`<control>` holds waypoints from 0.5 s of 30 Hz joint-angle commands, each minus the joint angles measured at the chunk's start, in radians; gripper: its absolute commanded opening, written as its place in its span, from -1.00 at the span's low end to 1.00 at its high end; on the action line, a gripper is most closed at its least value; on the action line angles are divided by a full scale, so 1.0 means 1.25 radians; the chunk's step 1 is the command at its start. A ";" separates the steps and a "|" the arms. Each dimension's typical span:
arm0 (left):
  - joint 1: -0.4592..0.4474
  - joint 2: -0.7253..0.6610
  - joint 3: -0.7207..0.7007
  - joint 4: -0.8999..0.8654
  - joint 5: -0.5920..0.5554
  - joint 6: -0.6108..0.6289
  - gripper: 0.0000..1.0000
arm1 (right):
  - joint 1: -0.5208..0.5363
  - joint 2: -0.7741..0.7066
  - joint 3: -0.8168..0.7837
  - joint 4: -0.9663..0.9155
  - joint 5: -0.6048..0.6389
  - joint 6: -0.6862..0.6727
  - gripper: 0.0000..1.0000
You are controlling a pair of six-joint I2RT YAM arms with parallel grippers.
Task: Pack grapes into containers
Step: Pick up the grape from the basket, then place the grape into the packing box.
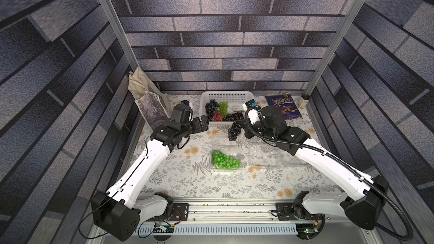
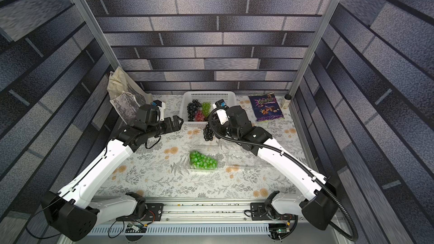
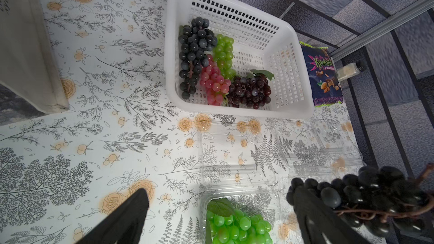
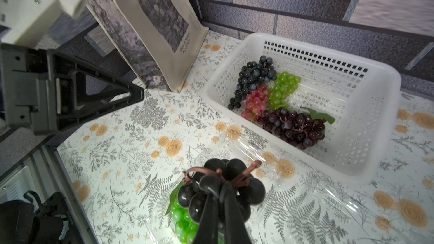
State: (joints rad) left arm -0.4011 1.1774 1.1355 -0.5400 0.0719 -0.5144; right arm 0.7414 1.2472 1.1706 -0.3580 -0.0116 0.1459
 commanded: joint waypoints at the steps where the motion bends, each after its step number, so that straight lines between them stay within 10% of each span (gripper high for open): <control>1: -0.011 -0.034 -0.028 -0.006 -0.029 -0.017 0.98 | 0.023 -0.041 -0.046 -0.001 0.027 0.037 -1.00; 15: -0.029 -0.092 -0.074 -0.009 -0.048 -0.019 0.99 | 0.079 -0.092 -0.192 0.041 0.065 0.094 -1.00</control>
State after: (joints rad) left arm -0.4316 1.0847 1.0630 -0.5400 0.0357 -0.5266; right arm 0.8299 1.1595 0.9497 -0.3504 0.0448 0.2340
